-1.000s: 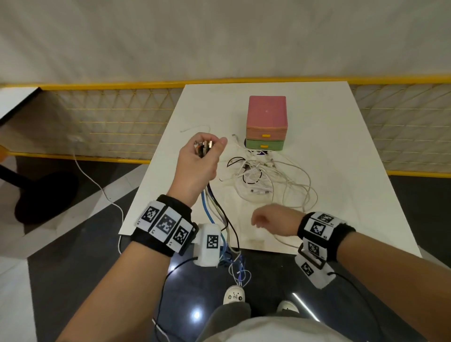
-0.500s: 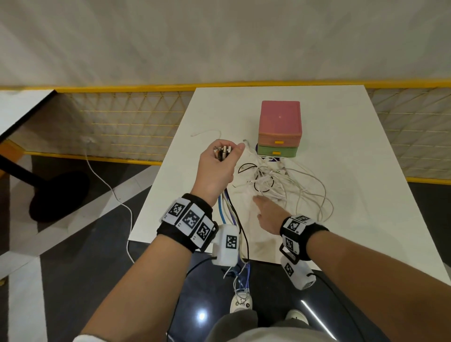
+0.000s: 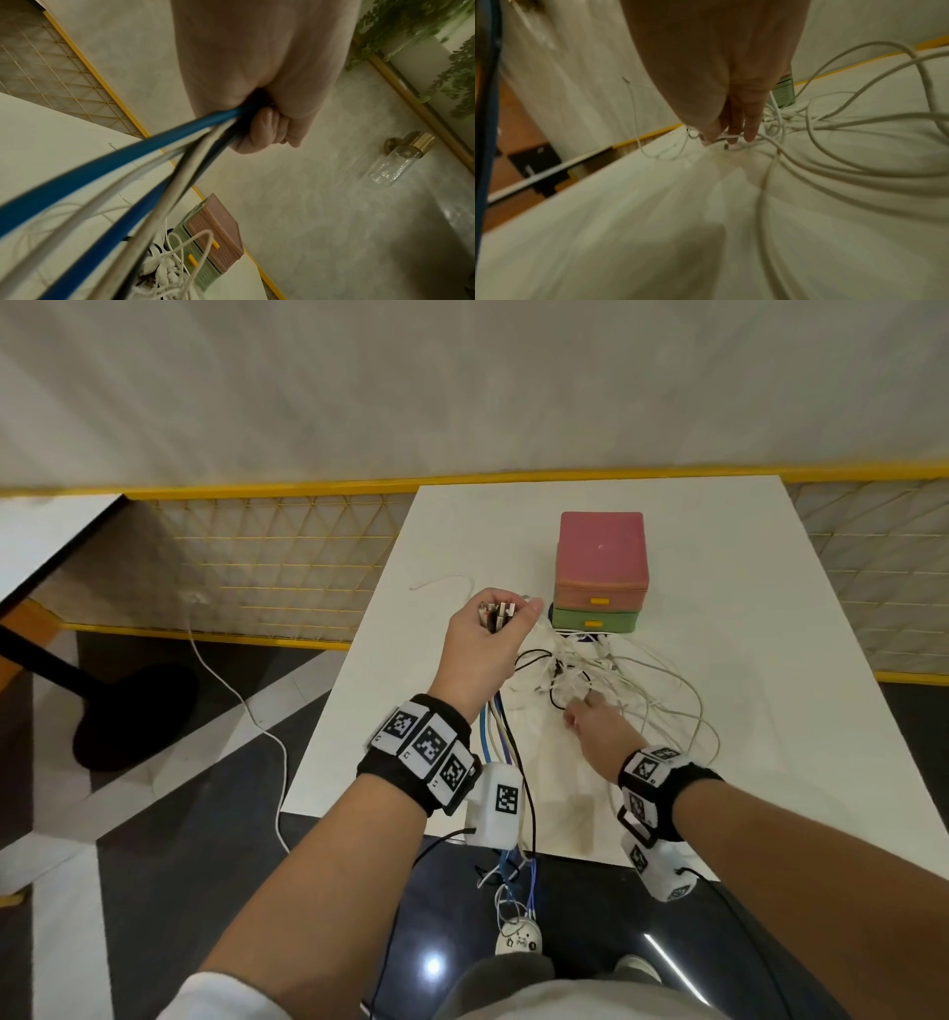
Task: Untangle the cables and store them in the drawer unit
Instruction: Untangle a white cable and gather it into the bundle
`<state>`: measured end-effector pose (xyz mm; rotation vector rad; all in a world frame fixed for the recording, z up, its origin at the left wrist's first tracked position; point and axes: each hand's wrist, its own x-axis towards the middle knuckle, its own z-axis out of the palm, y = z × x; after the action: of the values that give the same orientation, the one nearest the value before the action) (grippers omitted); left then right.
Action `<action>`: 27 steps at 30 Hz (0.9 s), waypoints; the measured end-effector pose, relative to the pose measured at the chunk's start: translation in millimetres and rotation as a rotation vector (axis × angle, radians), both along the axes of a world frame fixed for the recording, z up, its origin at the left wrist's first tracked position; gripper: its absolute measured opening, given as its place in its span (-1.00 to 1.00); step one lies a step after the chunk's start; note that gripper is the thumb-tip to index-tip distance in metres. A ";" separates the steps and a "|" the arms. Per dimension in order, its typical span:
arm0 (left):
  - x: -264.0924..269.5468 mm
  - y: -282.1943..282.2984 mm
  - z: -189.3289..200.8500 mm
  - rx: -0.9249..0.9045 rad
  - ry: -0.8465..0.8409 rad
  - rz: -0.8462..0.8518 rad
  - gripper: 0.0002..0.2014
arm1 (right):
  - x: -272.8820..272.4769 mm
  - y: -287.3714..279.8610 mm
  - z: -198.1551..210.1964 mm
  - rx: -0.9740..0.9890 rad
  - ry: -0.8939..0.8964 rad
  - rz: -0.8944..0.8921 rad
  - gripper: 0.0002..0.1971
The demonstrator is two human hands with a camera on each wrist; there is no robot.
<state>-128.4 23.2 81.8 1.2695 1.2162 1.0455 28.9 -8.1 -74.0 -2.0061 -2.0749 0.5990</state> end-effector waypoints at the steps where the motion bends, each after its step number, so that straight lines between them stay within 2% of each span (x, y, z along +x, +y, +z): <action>1: -0.6 0.4 0.2 -0.002 -0.001 -0.008 -0.84 | -0.1 3.2 7.7 0.069 0.077 -0.061 -0.84; 4: -3.3 2.1 -0.1 -0.018 -0.018 -0.012 -0.84 | 3.8 20.0 36.8 0.189 0.341 -0.210 -0.90; 8: -6.3 4.5 -0.6 -0.046 -0.052 0.029 -0.83 | 9.1 33.4 81.1 0.164 0.779 -0.442 -0.96; 10: -5.9 5.0 -1.5 -0.038 -0.050 0.041 -0.84 | 11.0 32.7 100.6 0.155 1.054 -0.509 -0.86; 12: -4.2 6.1 -2.6 -0.020 -0.033 0.035 -0.87 | 12.3 30.0 116.2 0.177 1.216 -0.540 -0.75; 15: 0.2 6.8 -2.8 0.033 0.013 -0.033 -0.99 | 12.7 28.0 132.1 0.119 1.349 -0.546 -0.87; 16: 1.9 6.4 -2.4 0.059 0.030 -0.065 -0.94 | 12.6 27.2 135.3 0.080 1.400 -0.525 -0.87; 18: 5.5 5.6 -1.4 0.097 0.063 -0.116 -0.84 | 12.9 25.1 140.0 0.002 1.498 -0.466 -0.81; 22: 11.3 4.7 -0.9 0.151 0.061 -0.200 -0.76 | 9.1 20.1 143.8 -0.123 1.543 -0.364 -0.70; 27: 12.3 8.2 -2.1 0.140 0.047 -0.212 -0.71 | 10.7 18.5 145.4 -0.142 1.635 -0.399 -0.65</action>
<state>-116.2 31.4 79.6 1.5038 1.0307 0.9631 39.6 10.4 71.3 -1.0198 -0.6184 1.5324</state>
